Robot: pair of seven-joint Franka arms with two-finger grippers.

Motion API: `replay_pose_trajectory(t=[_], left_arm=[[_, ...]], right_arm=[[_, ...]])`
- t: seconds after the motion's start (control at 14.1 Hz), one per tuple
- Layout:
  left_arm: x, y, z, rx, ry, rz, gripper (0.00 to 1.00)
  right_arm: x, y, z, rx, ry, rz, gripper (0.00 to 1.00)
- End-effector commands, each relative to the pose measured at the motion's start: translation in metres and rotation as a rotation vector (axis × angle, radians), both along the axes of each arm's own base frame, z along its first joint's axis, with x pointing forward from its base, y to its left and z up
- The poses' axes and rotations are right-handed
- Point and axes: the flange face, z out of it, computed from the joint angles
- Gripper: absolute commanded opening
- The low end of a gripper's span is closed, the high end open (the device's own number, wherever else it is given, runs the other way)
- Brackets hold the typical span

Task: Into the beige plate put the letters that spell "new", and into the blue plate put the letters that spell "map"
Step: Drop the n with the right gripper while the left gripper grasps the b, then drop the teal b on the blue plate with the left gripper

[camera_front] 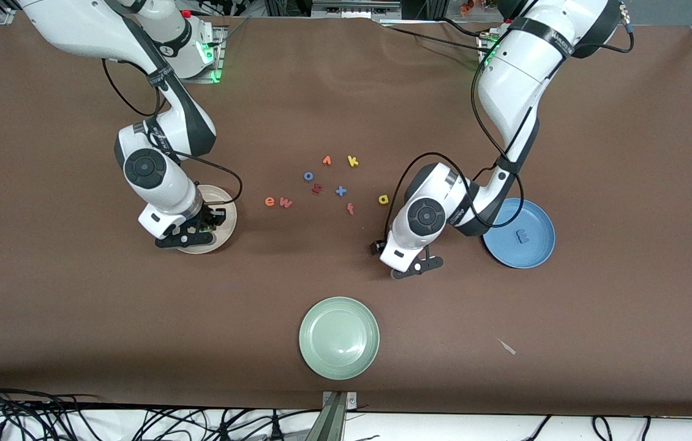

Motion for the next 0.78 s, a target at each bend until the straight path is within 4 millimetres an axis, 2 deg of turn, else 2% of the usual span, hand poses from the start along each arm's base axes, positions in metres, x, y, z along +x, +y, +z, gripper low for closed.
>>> replay_pose_trajectory(t=[0.0, 0.07, 0.14, 0.28, 0.43, 0.57, 0.71], left_arm=[[-0.017, -0.003, 0.015, 0.054, 0.045, -0.028, 0.95], [-0.023, -0.008, 0.011, 0.058, 0.050, -0.039, 0.85], [-0.024, -0.008, 0.008, 0.059, 0.053, -0.040, 0.82], [-0.024, -0.009, 0.009, 0.057, 0.051, -0.041, 0.79], [-0.025, -0.008, -0.001, 0.054, 0.030, -0.048, 0.80], [-0.025, -0.007, 0.001, 0.069, 0.012, -0.066, 0.77], [-0.025, -0.008, 0.003, 0.065, 0.009, -0.081, 0.62]], right_arm=[[-0.019, -0.002, 0.000, 0.019, -0.029, 0.040, 0.51], [-0.019, -0.003, 0.001, 0.013, -0.021, 0.037, 0.88], [-0.017, -0.003, 0.005, 0.006, -0.015, 0.032, 1.00], [-0.010, 0.003, 0.022, -0.017, 0.016, -0.018, 1.00], [-0.020, 0.038, 0.030, -0.005, 0.033, -0.100, 1.00], [-0.034, 0.068, 0.032, 0.013, 0.037, -0.150, 1.00], [-0.044, 0.085, 0.032, 0.023, 0.040, -0.179, 1.00]])
